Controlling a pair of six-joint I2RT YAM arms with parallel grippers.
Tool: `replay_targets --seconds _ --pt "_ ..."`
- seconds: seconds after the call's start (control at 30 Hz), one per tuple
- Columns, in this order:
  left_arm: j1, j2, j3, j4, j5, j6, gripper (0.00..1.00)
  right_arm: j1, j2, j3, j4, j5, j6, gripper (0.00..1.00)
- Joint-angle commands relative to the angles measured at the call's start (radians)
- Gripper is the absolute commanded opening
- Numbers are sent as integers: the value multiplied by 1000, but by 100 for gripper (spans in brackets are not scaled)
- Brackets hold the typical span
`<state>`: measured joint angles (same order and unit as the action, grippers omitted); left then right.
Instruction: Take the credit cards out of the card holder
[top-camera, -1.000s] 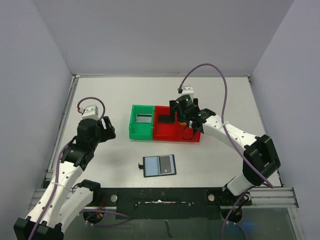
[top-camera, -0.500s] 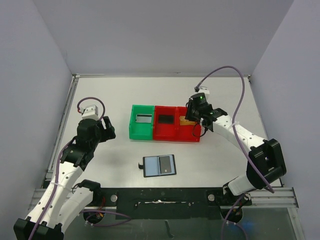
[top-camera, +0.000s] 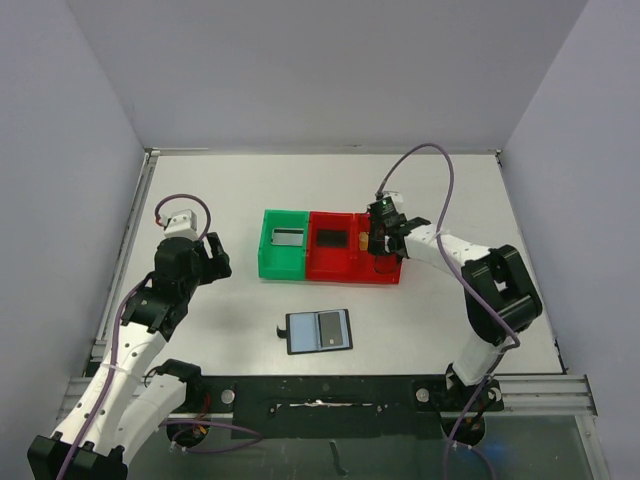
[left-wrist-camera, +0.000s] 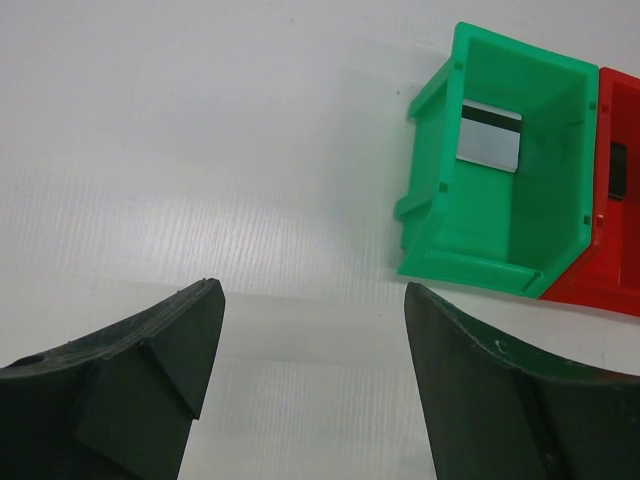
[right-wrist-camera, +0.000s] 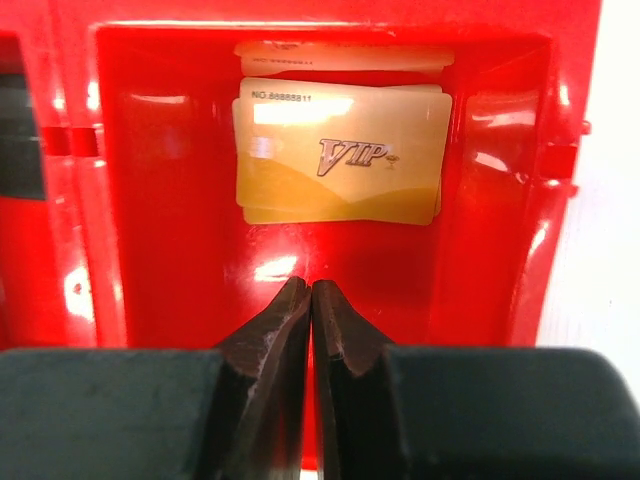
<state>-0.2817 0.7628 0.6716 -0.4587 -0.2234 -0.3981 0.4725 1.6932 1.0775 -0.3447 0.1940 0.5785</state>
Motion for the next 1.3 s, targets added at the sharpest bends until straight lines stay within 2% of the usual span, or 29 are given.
replay_targets --seconds 0.0,0.73,0.97,1.27 --pt "4 0 11 56 6 18 73 -2 41 45 64 38 -40 7" --pt "3 9 11 57 10 19 73 -1 181 99 137 85 -107 5" --pt "4 7 11 58 13 19 73 1 186 81 139 71 -108 13" --pt "3 9 11 60 16 19 73 -1 72 131 82 37 -133 24"
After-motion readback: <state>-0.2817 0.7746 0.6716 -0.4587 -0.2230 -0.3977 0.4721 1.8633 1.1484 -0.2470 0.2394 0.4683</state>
